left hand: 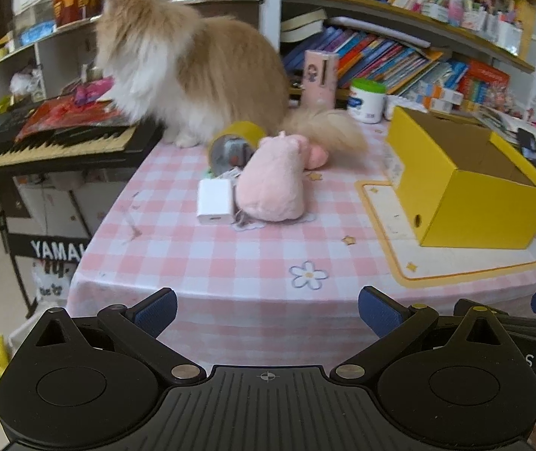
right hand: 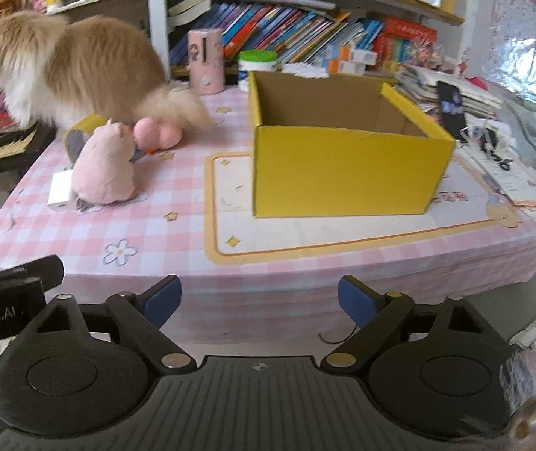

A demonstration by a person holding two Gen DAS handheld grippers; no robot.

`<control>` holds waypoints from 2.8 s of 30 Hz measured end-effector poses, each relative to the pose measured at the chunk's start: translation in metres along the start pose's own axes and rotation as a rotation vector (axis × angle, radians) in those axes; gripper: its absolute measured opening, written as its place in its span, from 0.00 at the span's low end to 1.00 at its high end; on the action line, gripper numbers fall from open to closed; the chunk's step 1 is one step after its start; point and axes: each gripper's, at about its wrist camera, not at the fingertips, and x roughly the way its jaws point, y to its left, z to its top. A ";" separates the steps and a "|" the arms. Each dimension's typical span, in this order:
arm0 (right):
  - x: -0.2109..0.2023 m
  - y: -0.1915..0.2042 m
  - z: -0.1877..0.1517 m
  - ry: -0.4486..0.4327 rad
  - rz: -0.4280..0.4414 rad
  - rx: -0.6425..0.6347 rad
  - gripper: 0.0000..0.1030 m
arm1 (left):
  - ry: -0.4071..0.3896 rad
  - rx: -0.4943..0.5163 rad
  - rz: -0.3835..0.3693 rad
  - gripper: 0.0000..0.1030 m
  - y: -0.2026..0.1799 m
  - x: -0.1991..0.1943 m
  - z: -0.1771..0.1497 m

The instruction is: Organize objects

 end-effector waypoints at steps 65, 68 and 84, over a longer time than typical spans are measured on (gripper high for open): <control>0.165 0.038 0.129 0.044 0.380 -0.097 0.57 | 0.146 -0.076 0.125 0.40 0.046 0.197 0.089; 0.161 0.037 0.126 0.051 0.377 -0.102 0.57 | 0.150 -0.120 0.086 0.40 0.052 0.188 0.087; 0.092 0.028 0.082 0.041 0.367 -0.092 0.57 | 0.053 -0.219 -0.149 0.40 0.055 0.058 0.056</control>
